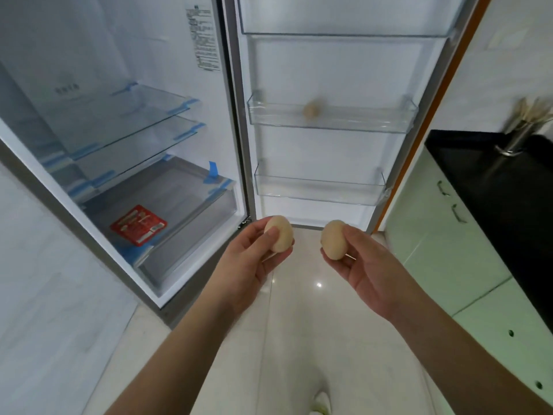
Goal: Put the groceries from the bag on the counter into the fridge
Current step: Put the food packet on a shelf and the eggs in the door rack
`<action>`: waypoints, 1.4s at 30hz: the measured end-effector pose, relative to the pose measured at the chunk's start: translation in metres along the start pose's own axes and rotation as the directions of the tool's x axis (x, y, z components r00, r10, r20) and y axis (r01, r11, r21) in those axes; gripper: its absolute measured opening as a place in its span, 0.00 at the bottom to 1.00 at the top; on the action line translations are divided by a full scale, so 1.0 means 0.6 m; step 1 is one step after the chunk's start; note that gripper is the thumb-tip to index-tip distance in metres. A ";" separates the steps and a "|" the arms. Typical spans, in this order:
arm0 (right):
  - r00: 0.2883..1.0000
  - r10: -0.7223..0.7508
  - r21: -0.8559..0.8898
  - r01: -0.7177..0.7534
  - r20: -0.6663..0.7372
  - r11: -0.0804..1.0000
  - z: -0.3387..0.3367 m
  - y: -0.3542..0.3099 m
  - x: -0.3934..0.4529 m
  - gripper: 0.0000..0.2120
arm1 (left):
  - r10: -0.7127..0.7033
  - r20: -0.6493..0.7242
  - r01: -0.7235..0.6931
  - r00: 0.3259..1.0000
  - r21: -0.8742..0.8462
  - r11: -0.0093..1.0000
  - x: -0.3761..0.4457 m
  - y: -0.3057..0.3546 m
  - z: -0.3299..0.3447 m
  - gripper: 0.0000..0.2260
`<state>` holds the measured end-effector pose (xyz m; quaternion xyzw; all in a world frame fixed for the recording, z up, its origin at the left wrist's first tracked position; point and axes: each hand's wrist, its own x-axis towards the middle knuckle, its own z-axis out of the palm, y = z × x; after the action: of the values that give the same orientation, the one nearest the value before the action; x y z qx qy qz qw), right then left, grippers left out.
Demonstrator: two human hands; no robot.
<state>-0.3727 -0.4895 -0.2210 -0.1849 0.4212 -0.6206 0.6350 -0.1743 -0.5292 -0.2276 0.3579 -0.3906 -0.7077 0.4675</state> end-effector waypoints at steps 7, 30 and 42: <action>0.999 -0.022 0.000 0.022 0.029 1.000 -0.016 -0.094 0.126 0.17 | 0.012 -0.003 -0.012 1.000 0.040 0.999 0.145 0.022 0.062 0.21; 0.951 -0.306 -0.112 0.308 0.032 0.945 0.072 -0.305 0.394 0.15 | 0.082 0.180 -0.107 0.980 0.131 0.986 0.454 0.167 0.089 0.19; 0.876 -0.477 -0.513 0.380 -0.066 0.769 0.080 -0.340 0.439 0.17 | 0.018 0.361 -0.134 0.932 0.298 0.945 0.584 0.217 0.085 0.22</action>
<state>-0.4982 -0.7850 -0.1192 -0.3688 0.5686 -0.6384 0.3649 -0.2765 -0.8817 -0.1396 0.2801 -0.5907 -0.6693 0.3531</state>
